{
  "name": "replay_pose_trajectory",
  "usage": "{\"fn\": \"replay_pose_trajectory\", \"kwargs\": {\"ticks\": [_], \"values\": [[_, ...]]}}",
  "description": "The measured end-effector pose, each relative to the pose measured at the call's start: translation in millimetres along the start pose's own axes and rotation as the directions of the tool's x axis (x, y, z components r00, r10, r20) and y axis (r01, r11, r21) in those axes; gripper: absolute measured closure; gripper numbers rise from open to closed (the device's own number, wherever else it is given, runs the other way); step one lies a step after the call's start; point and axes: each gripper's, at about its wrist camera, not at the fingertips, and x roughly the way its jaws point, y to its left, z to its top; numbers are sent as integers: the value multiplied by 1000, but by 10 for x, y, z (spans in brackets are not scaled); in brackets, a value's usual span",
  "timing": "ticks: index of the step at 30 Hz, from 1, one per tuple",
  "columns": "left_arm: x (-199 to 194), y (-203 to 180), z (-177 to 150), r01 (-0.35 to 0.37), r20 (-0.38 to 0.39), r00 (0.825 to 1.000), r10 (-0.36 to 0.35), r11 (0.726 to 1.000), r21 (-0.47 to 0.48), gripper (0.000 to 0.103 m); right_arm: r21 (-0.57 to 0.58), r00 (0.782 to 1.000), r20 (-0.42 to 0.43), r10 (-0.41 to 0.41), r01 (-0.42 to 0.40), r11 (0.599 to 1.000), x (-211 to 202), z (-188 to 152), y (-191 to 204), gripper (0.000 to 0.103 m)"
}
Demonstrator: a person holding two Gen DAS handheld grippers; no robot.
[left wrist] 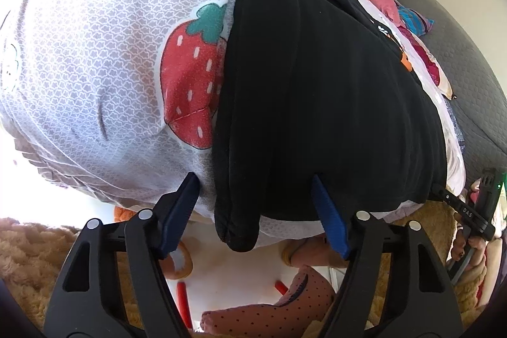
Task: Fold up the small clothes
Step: 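Close both grippers on the shirt hem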
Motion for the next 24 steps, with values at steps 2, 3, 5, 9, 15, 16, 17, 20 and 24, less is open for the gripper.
{"fn": "replay_pose_trajectory", "kwargs": {"ticks": [2,3,5,9,15,16,17,20,24], "values": [[-7,-12,-12,-2,2,1000,2,1000,3,43,-9,1000,-9,-2,2,1000,24,3,-14,88],[-17,-29,-14,-2,4,1000,2,1000,7,46,-6,1000,-24,6,-6,1000,59,9,-29,85],[-31,-75,-23,-6,10,1000,6,1000,21,50,-9,999,-51,11,-11,1000,122,38,-23,80],[-3,-129,-12,9,1,1000,-10,1000,30,57,-65,997,-70,8,-12,998,167,58,66,72],[13,-95,-7,32,-5,999,-32,999,13,64,-90,1000,-14,20,-22,996,-82,75,72,95],[8,-105,-9,35,-5,999,-35,999,17,66,-89,1000,-2,31,-31,996,-141,85,75,95],[4,-113,-14,33,-5,999,-33,999,21,68,-89,999,17,45,-43,995,-220,101,85,95],[-15,-141,-18,23,-9,1000,-23,999,30,77,-89,992,95,80,-71,993,-469,158,115,95],[-45,-188,-5,20,-11,1000,-19,999,41,87,-76,981,157,112,-101,992,-636,204,90,95]]}}
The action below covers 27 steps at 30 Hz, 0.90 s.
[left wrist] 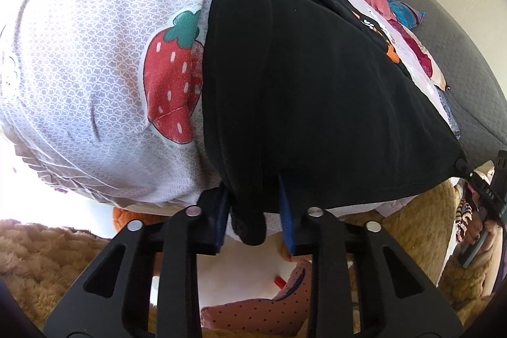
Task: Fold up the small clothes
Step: 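Close both grippers on the shirt hem, then lift the hem with both grippers and fold it toward the collar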
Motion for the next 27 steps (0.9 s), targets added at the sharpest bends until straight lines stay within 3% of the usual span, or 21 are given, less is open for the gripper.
{"fn": "replay_pose_trajectory", "kwargs": {"ticks": [4,12,19,27], "values": [[-180,-57,-16,-18,40,999,17,999,28,97,13,999,25,22,-22,1000,-48,38,-18,95],[-491,-36,38,68,101,993,-68,998,-2,99,29,996,85,40,-42,999,-154,134,-28,95],[-722,-79,241,154,170,974,-150,988,-10,99,45,987,150,51,-59,997,-256,255,-46,95],[-979,-118,511,183,258,949,-179,983,9,100,61,977,204,57,-71,996,-321,417,-55,95]]}}
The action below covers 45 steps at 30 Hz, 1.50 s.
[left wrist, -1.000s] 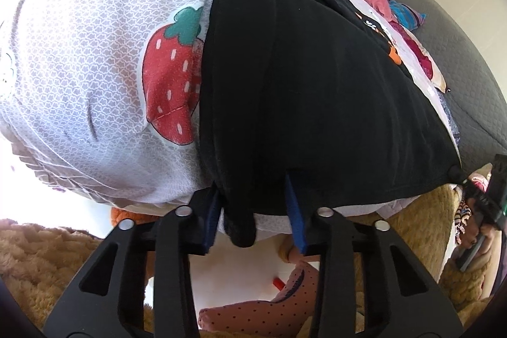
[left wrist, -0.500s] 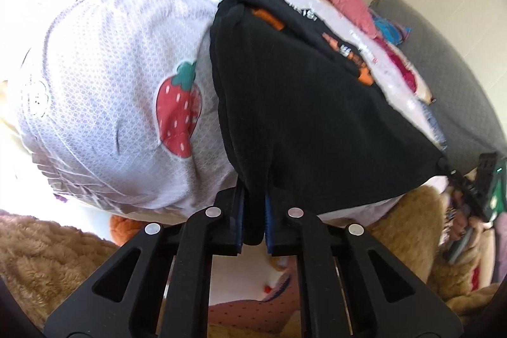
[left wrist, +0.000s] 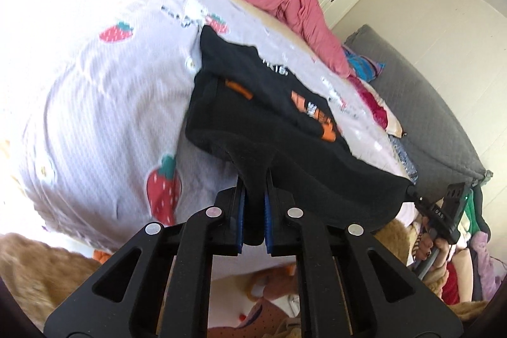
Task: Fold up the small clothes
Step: 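Lift the hem with both grippers and fold it toward the collar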
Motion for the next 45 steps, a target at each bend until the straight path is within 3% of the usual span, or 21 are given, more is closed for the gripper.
{"fn": "replay_pose_trajectory", "kwargs": {"ticks": [26,45], "values": [[-122,-73,596,43,145,989,-40,999,-14,100,-2,996,92,-6,6,1000,72,513,52,95],[33,-136,940,5,163,987,-8,1000,20,100,-25,993,112,-39,42,999,292,896,80,95]]}}
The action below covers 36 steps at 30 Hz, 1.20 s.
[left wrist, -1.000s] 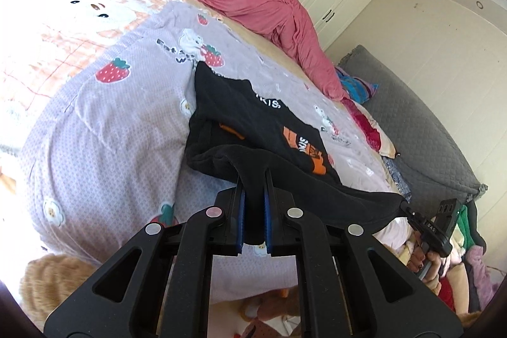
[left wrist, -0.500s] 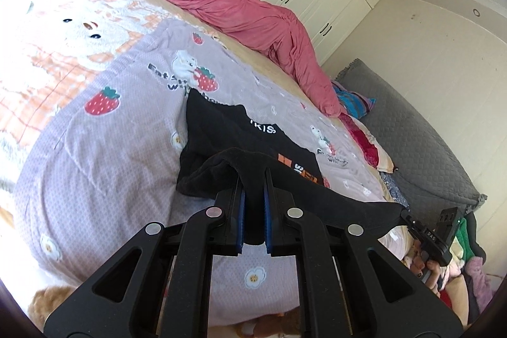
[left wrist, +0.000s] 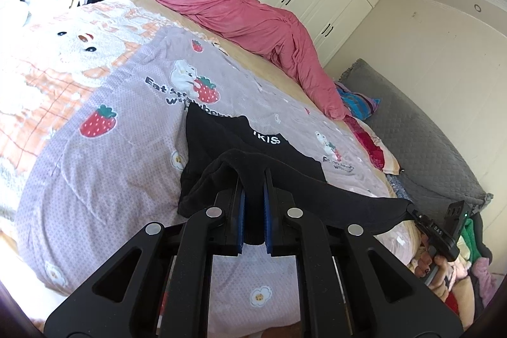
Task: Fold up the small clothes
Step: 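Lift the hem with both grippers and fold it toward the collar, then lower the held hem onto the collar with both grippers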
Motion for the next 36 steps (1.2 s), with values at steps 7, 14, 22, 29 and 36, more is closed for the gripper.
{"fn": "replay_pose_trajectory", "kwargs": {"ticks": [7,14,22,29,36], "values": [[131,22,123,-8,-1,1000,8,1000,4,100,-10,1000,0,-31,31,999,133,91,6,95],[245,41,252,-21,3,1000,21,1000,9,100,-5,999,5,-49,49,999,277,194,1,95],[411,29,411,-50,0,999,50,998,36,100,20,998,11,-62,62,998,480,363,-49,95],[539,63,511,-60,-4,998,60,997,38,100,46,997,11,-74,73,996,651,446,-116,95],[657,114,594,-73,-10,997,74,997,36,100,62,997,6,-81,81,995,836,533,-173,95]]}}
